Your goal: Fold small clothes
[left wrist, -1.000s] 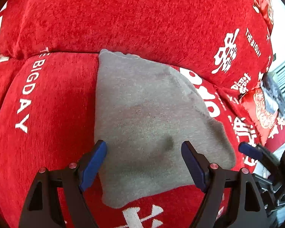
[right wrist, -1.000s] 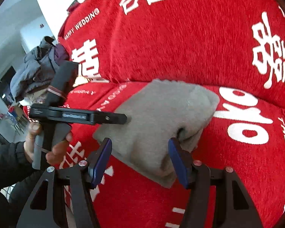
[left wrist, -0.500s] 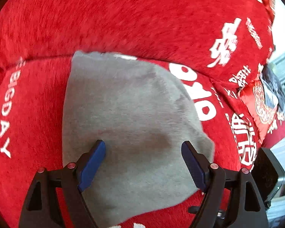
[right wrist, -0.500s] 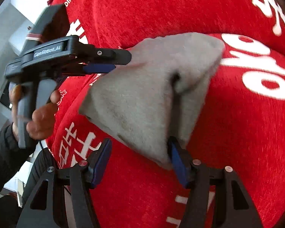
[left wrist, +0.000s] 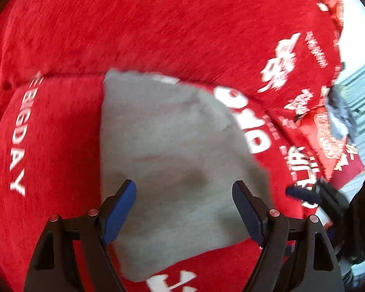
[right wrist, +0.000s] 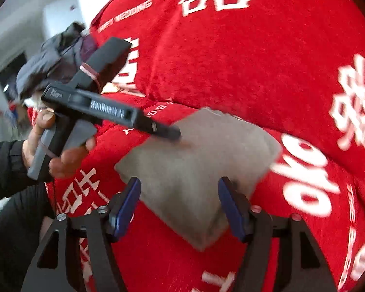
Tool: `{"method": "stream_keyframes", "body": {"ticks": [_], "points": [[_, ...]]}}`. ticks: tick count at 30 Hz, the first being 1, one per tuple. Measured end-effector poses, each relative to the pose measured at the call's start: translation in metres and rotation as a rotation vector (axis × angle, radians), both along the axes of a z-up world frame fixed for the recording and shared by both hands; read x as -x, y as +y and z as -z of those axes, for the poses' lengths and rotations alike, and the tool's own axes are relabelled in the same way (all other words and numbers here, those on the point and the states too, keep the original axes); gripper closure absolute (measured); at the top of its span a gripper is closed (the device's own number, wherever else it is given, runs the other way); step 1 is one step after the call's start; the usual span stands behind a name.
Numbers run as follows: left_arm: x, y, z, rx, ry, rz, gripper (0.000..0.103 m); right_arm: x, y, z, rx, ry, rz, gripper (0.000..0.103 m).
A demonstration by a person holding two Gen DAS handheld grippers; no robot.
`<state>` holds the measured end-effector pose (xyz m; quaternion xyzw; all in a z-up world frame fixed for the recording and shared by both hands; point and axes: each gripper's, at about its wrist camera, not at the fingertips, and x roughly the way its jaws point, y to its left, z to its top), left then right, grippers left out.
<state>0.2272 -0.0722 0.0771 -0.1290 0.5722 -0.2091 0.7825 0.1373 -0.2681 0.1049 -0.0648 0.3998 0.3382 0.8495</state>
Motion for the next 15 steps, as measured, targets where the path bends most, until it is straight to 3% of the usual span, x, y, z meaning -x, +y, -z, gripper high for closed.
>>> {"method": "stream_keyframes", "body": {"ticks": [3, 6, 9, 12, 15], "points": [[0.004, 0.008, 0.007, -0.047, -0.028, -0.010, 0.021, -0.031, 0.011, 0.026, 0.059, 0.074, 0.017, 0.033], [0.005, 0.025, 0.020, -0.091, 0.025, -0.031, 0.021, -0.047, 0.004, 0.063, 0.101, 0.204, 0.048, 0.034], [0.010, 0.055, 0.018, -0.043, 0.025, -0.077, 0.021, -0.032, -0.008, 0.053, 0.066, 0.177, 0.076, 0.033], [0.009, 0.089, 0.016, -0.044, 0.036, -0.128, 0.021, -0.019, -0.031, 0.032, 0.039, 0.137, 0.154, 0.018], [-0.001, 0.112, 0.019, -0.006, 0.076, -0.195, 0.021, -0.023, -0.064, 0.023, 0.014, 0.147, 0.275, 0.018]]}}
